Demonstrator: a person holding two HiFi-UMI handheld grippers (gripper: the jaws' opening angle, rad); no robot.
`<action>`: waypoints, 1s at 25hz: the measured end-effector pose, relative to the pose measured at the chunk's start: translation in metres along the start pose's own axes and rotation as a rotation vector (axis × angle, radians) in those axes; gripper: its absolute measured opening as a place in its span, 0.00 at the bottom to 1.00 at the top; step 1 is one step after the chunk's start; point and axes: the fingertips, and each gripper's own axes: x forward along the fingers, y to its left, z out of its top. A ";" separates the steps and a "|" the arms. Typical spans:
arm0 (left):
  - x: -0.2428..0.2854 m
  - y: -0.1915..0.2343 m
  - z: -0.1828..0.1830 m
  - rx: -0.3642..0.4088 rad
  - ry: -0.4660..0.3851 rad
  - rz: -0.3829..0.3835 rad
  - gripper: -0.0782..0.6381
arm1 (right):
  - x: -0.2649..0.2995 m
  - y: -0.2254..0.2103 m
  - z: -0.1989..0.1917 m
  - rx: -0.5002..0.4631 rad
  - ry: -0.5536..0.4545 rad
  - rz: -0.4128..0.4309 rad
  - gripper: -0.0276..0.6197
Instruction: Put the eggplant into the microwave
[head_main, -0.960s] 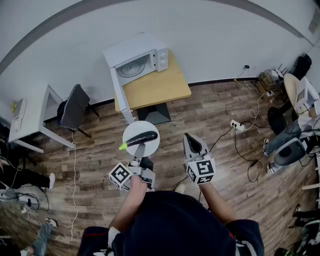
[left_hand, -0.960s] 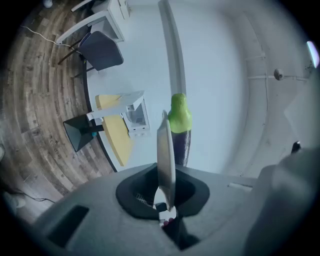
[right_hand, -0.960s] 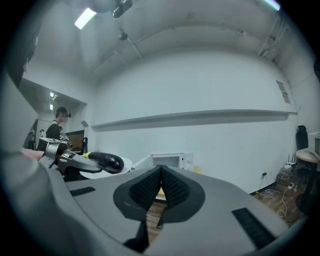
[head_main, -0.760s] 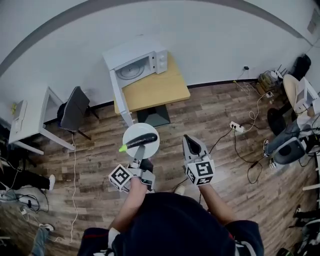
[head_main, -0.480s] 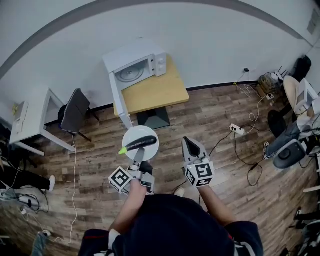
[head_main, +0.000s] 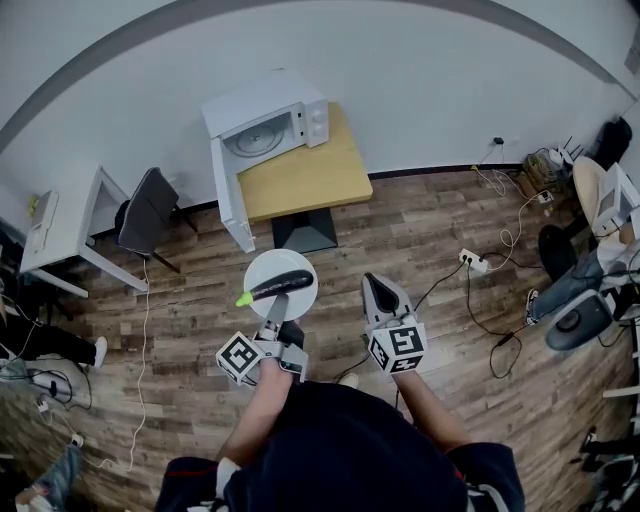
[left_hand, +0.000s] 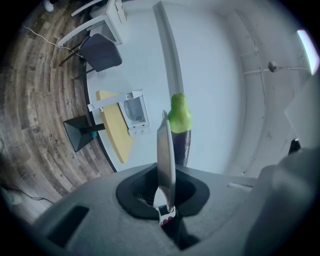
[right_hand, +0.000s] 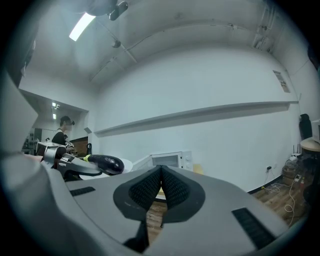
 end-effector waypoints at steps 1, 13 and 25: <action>0.002 0.000 -0.005 0.002 -0.003 -0.004 0.14 | -0.002 -0.004 -0.002 0.003 0.002 0.004 0.06; 0.016 0.014 -0.032 -0.032 -0.037 0.059 0.14 | 0.003 -0.040 -0.018 0.037 0.036 0.031 0.06; 0.072 0.024 -0.001 -0.017 -0.054 0.046 0.14 | 0.055 -0.076 -0.017 0.042 0.045 0.010 0.06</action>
